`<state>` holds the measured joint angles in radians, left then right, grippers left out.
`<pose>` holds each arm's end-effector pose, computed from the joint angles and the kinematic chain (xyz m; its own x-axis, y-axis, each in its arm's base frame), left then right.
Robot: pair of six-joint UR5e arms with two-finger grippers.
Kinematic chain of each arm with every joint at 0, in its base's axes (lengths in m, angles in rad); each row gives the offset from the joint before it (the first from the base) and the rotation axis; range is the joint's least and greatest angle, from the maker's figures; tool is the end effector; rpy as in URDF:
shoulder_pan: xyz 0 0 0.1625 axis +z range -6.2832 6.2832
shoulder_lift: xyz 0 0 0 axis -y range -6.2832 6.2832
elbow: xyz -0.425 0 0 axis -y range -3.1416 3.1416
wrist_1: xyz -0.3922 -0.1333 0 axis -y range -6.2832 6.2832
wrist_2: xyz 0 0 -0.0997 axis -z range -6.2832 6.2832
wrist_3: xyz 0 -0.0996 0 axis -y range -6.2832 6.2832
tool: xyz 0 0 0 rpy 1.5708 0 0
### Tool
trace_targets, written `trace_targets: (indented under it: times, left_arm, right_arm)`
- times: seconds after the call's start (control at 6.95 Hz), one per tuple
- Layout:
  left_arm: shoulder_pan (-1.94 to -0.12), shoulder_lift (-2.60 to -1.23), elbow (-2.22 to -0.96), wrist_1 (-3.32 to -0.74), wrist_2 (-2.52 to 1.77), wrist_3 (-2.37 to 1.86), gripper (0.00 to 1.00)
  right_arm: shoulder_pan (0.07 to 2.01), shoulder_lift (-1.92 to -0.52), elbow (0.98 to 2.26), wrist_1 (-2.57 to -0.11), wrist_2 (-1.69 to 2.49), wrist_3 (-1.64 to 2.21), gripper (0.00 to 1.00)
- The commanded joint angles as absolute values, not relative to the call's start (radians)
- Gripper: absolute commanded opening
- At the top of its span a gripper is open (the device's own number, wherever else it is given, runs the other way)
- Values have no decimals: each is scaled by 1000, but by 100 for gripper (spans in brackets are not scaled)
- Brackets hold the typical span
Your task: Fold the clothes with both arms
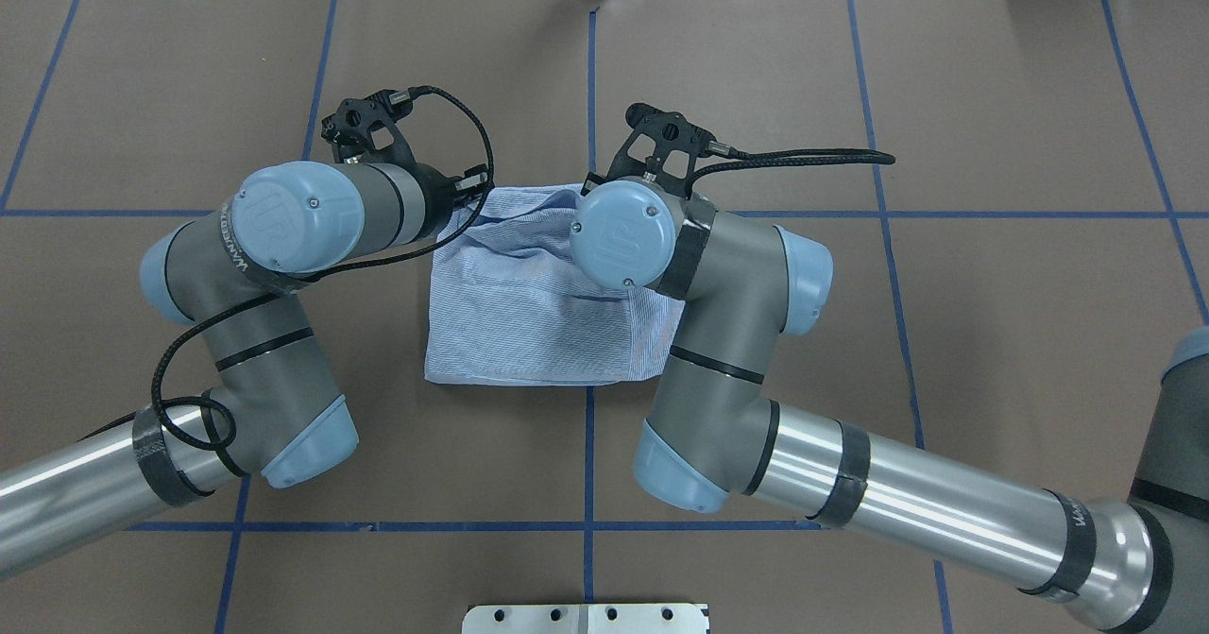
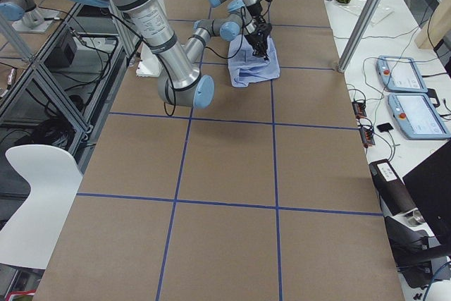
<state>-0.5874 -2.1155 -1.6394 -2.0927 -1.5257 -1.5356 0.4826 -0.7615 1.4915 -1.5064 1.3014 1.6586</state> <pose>0.4840 -0.4878 0.2518 0.3717 -0.2052 -0.9054 0.5749 0.8166 0.0509 -0.5798 -0.4842 0.1904 0.5643 0.3911 0.7270 -0.6676 0.7343 0.1232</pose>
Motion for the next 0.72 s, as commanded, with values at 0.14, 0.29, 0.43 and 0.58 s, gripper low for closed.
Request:
trace_targets:
  times: [0.14, 0.29, 0.43, 0.58]
  left_arm:
    - [-588, -2138, -1586, -2095, -1523, -1499, 0]
    - [-589, -2157, -1538, -2115, -1523, -1497, 0]
    - [-595, -2158, -1499, -2172, -1523, -1477, 40]
    - [-613, -2157, -1496, -2184, -1528, -1295, 99]
  right_arm:
    - [511, -712, 1363, -1442, 1338, 1638, 0]
    - [512, -713, 1321, -1383, 1336, 1635, 0]
    - [517, -716, 1316, -1375, 1336, 1626, 93]
    - [528, -709, 1313, -1371, 1347, 1582, 100]
